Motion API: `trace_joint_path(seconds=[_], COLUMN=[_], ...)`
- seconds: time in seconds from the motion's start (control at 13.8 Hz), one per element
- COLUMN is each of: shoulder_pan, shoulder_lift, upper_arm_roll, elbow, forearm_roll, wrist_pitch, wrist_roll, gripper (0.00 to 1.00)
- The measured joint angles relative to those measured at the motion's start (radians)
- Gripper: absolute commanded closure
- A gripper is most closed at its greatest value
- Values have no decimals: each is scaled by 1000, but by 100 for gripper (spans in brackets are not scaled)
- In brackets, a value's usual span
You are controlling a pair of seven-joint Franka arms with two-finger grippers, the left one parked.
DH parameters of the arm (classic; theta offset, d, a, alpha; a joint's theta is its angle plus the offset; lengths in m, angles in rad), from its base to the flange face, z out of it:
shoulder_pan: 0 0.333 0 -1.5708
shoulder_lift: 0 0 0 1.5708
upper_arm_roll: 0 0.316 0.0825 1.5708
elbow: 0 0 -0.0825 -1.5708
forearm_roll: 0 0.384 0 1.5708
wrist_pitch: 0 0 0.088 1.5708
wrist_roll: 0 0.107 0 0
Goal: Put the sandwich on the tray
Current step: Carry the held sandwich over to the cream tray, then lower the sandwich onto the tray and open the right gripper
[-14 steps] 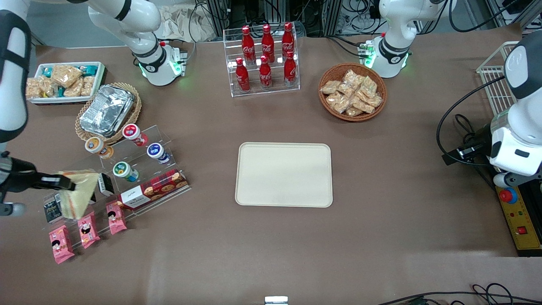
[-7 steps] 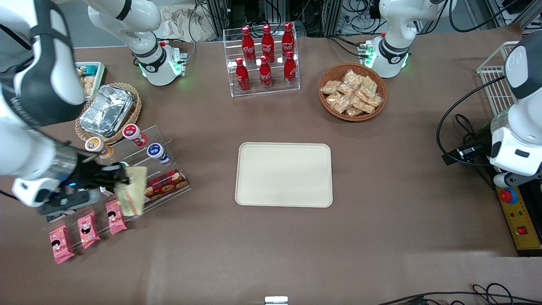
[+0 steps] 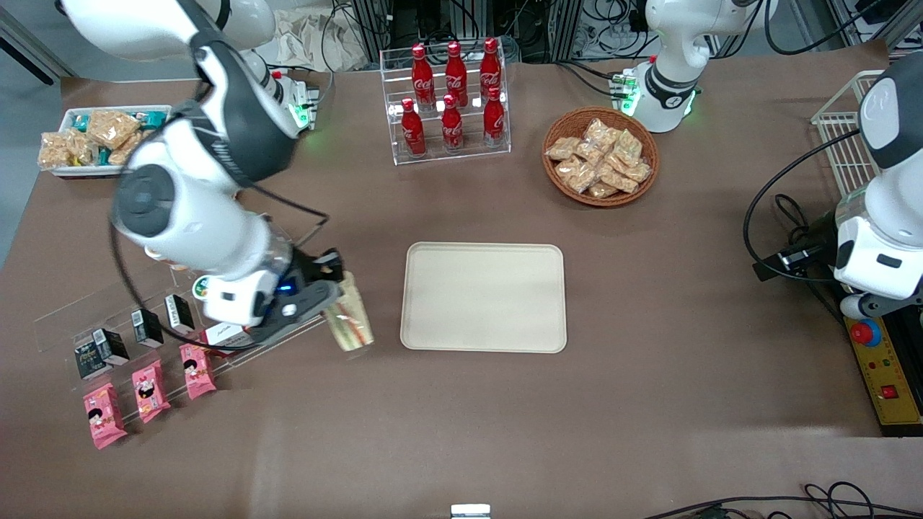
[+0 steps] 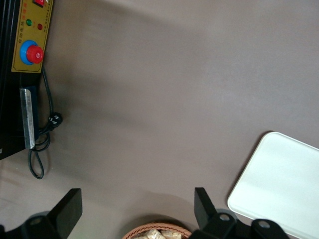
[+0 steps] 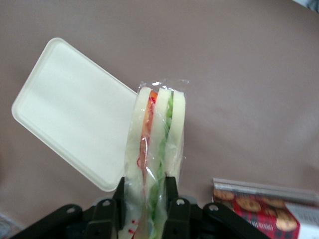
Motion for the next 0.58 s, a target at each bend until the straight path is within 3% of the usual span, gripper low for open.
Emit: trace_joint_path(seconds=[0.58], shoulder_pan=[243], shoulder_lift=[174], upper_arm_roll=[-1], elbow=[-11], forearm_roll=[-301], wrist_pitch=[231], wrist_roll=[-2], gripper=[66])
